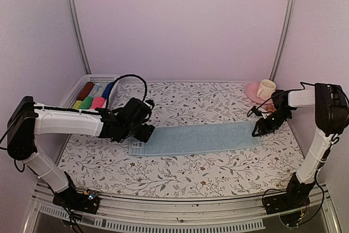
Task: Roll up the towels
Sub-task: Pick up the towel from the center of the board.
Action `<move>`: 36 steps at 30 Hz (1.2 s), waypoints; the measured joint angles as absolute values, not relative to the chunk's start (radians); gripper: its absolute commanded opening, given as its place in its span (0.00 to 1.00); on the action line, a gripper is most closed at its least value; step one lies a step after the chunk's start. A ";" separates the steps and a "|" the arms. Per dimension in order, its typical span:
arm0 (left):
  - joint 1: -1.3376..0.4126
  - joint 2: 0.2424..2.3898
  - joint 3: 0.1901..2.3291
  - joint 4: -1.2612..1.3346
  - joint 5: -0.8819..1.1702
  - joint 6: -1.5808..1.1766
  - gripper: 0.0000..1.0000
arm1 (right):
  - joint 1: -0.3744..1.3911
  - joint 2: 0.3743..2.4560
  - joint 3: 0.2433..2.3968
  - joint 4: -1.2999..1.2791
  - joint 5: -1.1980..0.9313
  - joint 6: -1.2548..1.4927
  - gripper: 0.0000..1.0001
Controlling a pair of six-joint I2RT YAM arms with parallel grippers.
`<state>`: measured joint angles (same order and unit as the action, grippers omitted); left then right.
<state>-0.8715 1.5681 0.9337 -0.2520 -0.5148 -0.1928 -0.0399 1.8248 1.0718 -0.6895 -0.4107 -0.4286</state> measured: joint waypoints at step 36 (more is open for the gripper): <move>-0.939 1.619 0.955 -0.268 -0.598 -0.215 0.80 | -0.080 1.767 1.190 -0.772 -0.376 -0.431 0.02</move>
